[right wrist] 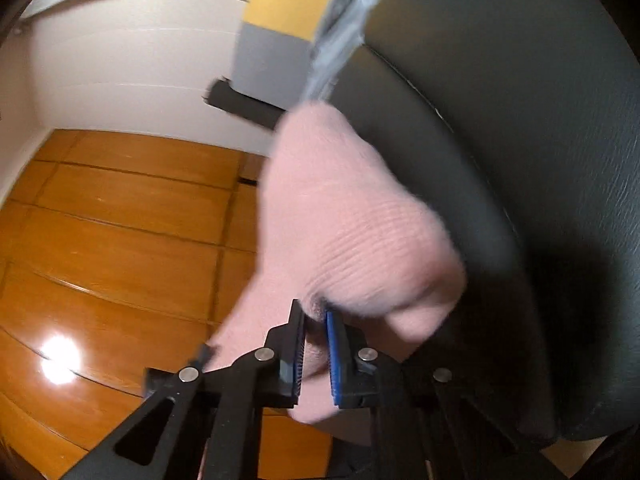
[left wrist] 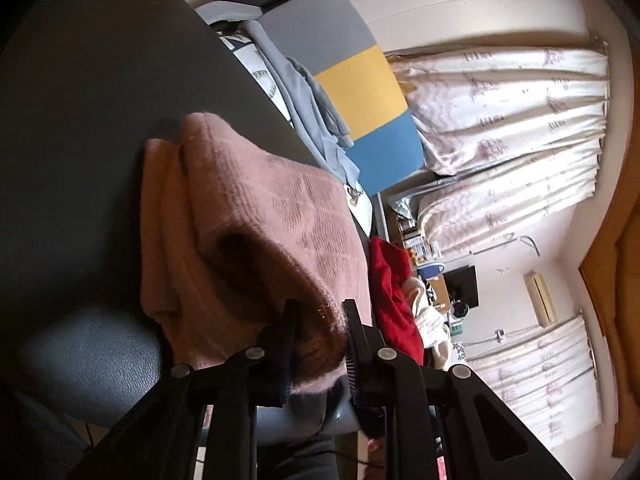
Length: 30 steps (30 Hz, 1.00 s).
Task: Fold clothes
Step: 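Fold the held sweater end over with the right gripper while the left gripper pinches the sweater, then release the sweater and press the folded stack flat with both grippers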
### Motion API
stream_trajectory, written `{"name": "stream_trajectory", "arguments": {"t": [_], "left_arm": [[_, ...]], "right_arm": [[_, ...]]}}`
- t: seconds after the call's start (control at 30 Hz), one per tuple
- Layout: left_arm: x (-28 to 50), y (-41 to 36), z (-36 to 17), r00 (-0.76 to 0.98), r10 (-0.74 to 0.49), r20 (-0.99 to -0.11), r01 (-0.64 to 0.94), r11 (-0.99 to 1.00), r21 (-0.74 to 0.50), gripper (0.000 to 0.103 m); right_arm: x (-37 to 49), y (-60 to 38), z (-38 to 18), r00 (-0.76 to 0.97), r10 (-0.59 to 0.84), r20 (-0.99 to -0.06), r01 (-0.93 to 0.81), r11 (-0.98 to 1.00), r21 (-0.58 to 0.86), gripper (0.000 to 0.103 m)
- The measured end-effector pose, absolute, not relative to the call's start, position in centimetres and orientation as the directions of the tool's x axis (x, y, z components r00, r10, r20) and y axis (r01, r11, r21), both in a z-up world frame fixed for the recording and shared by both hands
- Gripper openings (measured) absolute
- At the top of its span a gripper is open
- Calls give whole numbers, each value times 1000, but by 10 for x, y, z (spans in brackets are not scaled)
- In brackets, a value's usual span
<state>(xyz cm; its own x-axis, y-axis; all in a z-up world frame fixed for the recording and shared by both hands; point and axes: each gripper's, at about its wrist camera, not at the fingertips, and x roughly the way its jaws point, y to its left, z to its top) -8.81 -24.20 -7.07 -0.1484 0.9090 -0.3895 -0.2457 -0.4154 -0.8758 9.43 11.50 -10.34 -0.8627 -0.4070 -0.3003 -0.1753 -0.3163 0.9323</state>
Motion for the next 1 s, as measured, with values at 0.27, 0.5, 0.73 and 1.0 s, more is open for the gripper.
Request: {"name": "stream_trajectory", "arguments": {"t": [0.27, 0.5, 0.73, 1.0], "left_arm": [[-85, -234, -82, -128, 933, -338, -180, -357, -917, 20], [-86, -232, -62, -133, 937, -324, -238, -347, -907, 19], [-44, -192, -99, -5, 895, -445, -337, -421, -842, 19], [-28, -175, -133, 23, 832, -555, -379, -506, -775, 11]], "right_arm": [[87, 126, -115, -797, -446, -408, -275, -332, 902, 37], [72, 146, -129, -869, -393, -300, -241, -193, 951, 11], [100, 175, -67, -893, -137, -428, -296, -536, 791, 10], [106, 223, -119, -857, -111, -504, -442, -346, 828, 10]]}}
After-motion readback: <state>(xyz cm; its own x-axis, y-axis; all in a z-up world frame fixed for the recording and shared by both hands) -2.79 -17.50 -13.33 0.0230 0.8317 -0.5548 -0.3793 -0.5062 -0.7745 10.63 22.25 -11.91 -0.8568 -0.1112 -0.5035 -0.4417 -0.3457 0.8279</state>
